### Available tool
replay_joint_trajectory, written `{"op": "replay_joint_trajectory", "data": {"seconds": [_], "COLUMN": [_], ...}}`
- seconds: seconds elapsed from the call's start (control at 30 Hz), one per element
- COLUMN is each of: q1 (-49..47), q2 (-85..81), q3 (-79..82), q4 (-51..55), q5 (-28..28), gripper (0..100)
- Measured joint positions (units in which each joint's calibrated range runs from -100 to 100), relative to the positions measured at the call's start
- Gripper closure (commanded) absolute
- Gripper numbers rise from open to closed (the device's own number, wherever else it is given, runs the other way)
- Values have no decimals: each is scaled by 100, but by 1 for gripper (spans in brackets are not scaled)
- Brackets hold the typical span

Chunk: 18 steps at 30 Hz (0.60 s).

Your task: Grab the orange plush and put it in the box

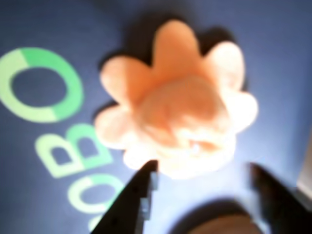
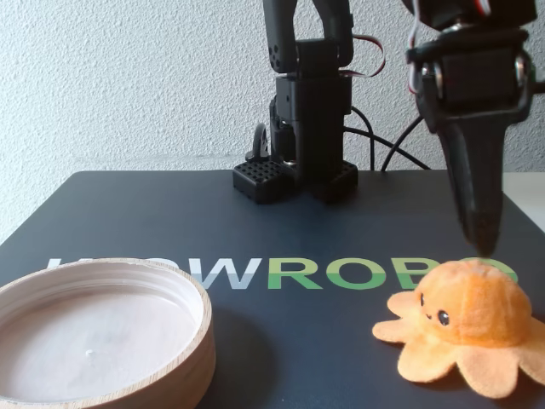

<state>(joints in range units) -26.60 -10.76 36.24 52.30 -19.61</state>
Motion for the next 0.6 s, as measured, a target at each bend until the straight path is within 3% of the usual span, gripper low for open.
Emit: {"op": "replay_joint_trajectory", "data": {"seconds": [0.13,0.4,0.5,0.6], "q1": [-147,155,457,877], "q2": [247,1293,1293,1293], "q3": [0,0,0,-260], "q4": [-430,-1358,-1384,-1315], "q5": [-160,-165,-26,659], "gripper": [66,99,99,99]}}
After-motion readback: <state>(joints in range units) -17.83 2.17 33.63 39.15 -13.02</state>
